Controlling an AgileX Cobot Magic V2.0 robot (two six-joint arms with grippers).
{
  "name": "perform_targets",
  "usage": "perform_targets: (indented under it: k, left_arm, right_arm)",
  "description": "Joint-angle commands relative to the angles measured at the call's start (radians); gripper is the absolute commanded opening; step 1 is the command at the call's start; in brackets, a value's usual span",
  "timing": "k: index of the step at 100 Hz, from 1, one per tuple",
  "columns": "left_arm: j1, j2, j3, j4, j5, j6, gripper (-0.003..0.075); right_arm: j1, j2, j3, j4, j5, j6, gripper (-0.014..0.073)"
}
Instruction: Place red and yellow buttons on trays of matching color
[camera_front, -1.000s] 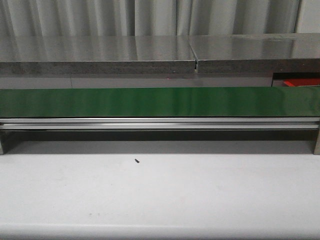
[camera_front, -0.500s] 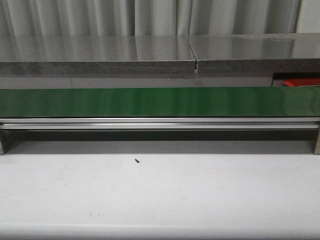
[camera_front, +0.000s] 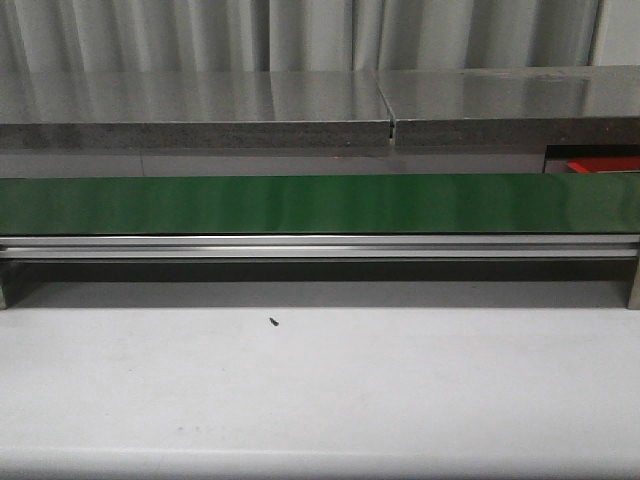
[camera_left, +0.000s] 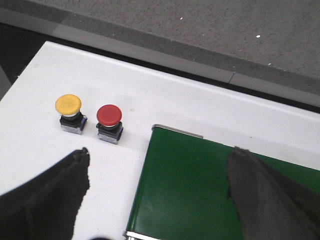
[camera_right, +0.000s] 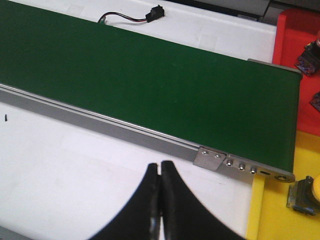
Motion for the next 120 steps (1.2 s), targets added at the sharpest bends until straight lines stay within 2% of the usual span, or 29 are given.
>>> perform_targets:
  k: [1, 30, 69, 120]
  left_arm:
    - [0.013, 0.067, -0.081, -0.014, -0.036, -0.011, 0.0536]
    - [0.013, 0.343, -0.265, 0.005, -0.023, -0.011, 0.0536]
    - [0.013, 0.61, -0.548, 0.011, 0.091, -0.012, 0.0536]
    - [0.013, 0.741, -0.588, 0.039, 0.039, -0.015, 0.0536]
  right_arm:
    - [0.003, -0.012, -0.029, 0.013, -0.046, -0.01, -0.0067]
    - [0.003, -0.012, -0.029, 0.013, -0.046, -0.01, -0.0067]
    - [0.003, -0.012, -0.029, 0.013, -0.046, -0.01, -0.0067]
    - [0.003, -0.012, -0.029, 0.013, -0.046, -0.01, -0.0067]
